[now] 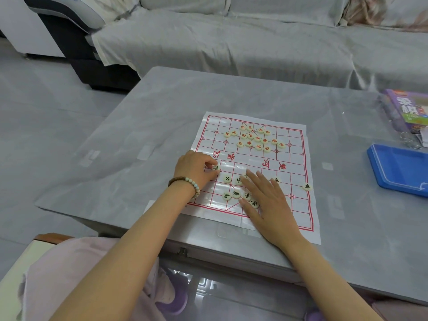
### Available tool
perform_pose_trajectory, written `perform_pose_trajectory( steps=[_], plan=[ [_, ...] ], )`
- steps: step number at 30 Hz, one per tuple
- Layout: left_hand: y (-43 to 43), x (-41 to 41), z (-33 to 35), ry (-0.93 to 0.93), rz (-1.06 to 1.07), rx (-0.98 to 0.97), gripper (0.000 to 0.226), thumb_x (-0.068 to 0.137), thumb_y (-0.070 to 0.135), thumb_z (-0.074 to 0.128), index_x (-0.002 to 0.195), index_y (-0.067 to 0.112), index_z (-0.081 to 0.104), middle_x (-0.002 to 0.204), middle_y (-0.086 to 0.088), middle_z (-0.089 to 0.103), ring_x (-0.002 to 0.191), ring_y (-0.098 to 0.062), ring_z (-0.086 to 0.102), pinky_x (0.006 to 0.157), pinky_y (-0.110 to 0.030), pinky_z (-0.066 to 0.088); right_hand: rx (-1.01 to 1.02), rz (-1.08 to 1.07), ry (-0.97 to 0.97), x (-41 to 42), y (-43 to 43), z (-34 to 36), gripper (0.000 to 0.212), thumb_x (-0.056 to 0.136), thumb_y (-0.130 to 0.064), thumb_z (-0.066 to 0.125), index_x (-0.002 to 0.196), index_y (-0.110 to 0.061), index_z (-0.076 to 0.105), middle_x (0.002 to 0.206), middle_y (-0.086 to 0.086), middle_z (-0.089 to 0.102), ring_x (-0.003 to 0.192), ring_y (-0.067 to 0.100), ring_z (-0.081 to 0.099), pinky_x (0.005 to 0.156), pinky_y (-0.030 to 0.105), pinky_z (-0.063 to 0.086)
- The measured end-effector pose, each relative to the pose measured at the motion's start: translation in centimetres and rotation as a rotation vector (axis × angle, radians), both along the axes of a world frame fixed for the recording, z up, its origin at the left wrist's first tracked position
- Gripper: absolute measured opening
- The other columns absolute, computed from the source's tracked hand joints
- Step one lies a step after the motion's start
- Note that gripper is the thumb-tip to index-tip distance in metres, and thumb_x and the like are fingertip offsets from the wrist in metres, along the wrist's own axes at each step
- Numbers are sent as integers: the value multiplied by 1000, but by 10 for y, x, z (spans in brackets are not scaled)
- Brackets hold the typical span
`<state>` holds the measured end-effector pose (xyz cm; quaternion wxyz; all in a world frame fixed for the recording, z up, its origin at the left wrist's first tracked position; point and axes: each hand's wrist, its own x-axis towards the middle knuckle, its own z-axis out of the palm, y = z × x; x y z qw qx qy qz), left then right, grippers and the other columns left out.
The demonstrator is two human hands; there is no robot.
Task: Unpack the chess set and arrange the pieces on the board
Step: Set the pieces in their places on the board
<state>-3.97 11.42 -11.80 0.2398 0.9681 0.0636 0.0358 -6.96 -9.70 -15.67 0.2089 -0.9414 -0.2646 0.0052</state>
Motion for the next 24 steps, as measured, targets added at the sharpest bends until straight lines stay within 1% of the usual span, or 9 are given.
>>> perform_pose_trajectory(
  steps=[2,6,9,11,14,17,20,24],
  plan=[
    [-1,1,0,7,-10,28,33,83,43,64,109,23,68,98,5,69,101,-13,52,85,-27,40,-62,27,11,1,1,0,65,87,-65,0,145,-42,16,154,-20,2,143,1,-6,118,33,-9],
    [0,2,0,23,-27,44,33,84,43,63,109,24,68,99,5,68,103,-15,52,87,-28,40,-74,26,24,0,1,1,73,84,-68,-9,145,-40,19,154,-20,8,144,1,0,119,36,-7],
    [3,3,-1,31,-38,44,32,84,42,63,111,26,67,98,6,69,104,-15,52,90,-31,42,-58,30,25,0,1,1,70,86,-67,-5,145,-40,21,154,-19,11,144,1,3,119,36,-5],
    [3,3,-1,30,-41,49,31,84,42,63,110,26,67,97,7,69,103,-14,52,88,-29,42,-50,29,22,-1,1,1,67,87,-66,-1,145,-40,22,154,-19,13,144,2,5,119,35,-5],
    [0,5,0,22,-40,48,32,82,44,64,108,25,68,98,6,69,100,-13,54,85,-28,42,-57,28,18,0,0,1,67,88,-65,-1,145,-40,22,154,-19,12,143,1,5,119,33,-7],
    [-2,6,0,17,-46,78,33,82,46,64,107,25,69,100,6,69,102,-14,55,90,-32,44,-57,27,24,0,0,1,66,87,-66,-1,145,-41,20,154,-19,11,143,1,3,118,33,-8],
    [-2,7,0,15,-45,104,34,82,47,63,109,26,68,103,6,69,104,-14,54,90,-31,41,-58,26,25,0,0,0,66,87,-66,-1,145,-41,21,154,-19,11,144,1,3,118,33,-9],
    [-3,6,0,12,-48,107,35,83,47,62,111,26,67,102,7,68,105,-14,51,85,-27,35,-57,24,22,0,0,0,65,88,-65,1,145,-41,21,154,-18,12,144,2,4,119,35,-7]
  ],
)
